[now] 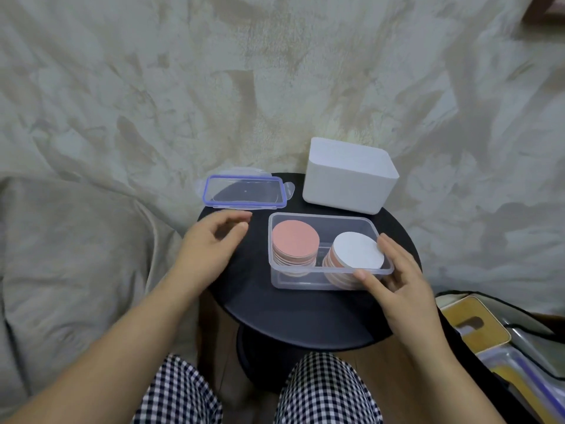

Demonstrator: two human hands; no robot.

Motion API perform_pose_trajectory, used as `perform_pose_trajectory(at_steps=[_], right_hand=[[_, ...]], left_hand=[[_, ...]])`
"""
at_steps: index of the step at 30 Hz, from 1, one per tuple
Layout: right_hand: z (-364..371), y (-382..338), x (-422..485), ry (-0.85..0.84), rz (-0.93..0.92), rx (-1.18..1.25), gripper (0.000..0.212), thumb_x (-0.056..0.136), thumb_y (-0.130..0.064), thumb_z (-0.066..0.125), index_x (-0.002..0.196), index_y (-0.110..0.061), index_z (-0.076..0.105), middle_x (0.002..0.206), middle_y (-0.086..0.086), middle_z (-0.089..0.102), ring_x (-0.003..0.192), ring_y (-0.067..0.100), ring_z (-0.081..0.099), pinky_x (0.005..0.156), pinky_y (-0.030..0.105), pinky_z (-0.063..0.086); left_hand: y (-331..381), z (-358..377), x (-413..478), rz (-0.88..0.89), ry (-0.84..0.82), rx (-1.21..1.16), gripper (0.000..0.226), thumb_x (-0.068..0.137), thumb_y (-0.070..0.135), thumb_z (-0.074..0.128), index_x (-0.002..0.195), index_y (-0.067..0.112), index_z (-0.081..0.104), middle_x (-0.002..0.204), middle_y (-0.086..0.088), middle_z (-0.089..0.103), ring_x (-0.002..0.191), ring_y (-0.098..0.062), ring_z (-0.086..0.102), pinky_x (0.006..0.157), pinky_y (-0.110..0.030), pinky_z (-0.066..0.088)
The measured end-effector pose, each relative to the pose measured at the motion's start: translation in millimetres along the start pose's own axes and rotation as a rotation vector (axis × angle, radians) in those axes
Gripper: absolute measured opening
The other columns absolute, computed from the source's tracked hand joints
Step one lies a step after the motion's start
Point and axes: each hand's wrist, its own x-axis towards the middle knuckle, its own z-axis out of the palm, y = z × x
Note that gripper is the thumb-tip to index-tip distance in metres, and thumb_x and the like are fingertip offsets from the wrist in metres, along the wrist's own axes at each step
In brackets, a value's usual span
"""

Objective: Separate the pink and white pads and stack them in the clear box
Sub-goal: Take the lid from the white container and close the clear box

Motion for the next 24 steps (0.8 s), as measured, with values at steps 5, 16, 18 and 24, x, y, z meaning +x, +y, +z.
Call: perform_pose_trajectory(at_steps=[5, 16, 18, 24], right_hand=[[2.4, 1.8, -1.8, 0.020, -0.010, 0.029, 0.059, 0.077, -0.013, 0.071, 0.126, -0.031, 0.045, 0.136, -0.012, 0.042, 0.126, 0.001, 0.040, 0.088, -0.002, 0.035], [7.2, 3.9, -3.5, 0.053, -0.037, 0.023, 0.056, 0.079, -0.010, 0.068, 0.125, -0.032, 0.044, 0.136, -0.012, 0.042, 0.119, -0.015, 0.039, 0.088, -0.004, 0.033], [7.4, 3.8, -3.2, 0.056, -0.038, 0.018, 0.057, 0.079, -0.009, 0.069, 0.124, -0.032, 0.044, 0.136, -0.012, 0.042, 0.116, -0.022, 0.036, 0.088, -0.004, 0.032], [6.9, -0.1, -2.4, 0.042, -0.041, 0.005, 0.057, 0.078, -0.013, 0.070, 0.124, -0.033, 0.042, 0.136, -0.011, 0.041, 0.123, -0.009, 0.038, 0.106, 0.019, 0.034]], left_hand=[[-33.5, 7.8, 71.9, 0.089, -0.198, 0.843, 0.054, 0.093, 0.030, 0.050, 0.142, 0.015, 0.034, 0.151, -0.006, 0.030, 0.140, -0.025, 0.022, 0.115, -0.034, 0.015], [-35.7, -12.9, 60.0, 0.291, -0.066, 0.904, 0.025, 0.094, 0.023, 0.049, 0.112, 0.017, 0.065, 0.113, -0.006, 0.063, 0.106, -0.031, 0.055, 0.079, -0.039, 0.047], [-21.9, -22.4, 55.4, 0.309, 0.101, 0.750, 0.021, 0.093, 0.018, 0.052, 0.104, 0.008, 0.067, 0.102, -0.014, 0.064, 0.095, -0.036, 0.058, 0.076, -0.041, 0.046], [56.5, -36.4, 38.1, 0.543, 0.285, 0.525, 0.029, 0.092, 0.026, 0.045, 0.106, 0.009, 0.063, 0.098, -0.007, 0.067, 0.080, -0.027, 0.065, 0.069, -0.037, 0.049]])
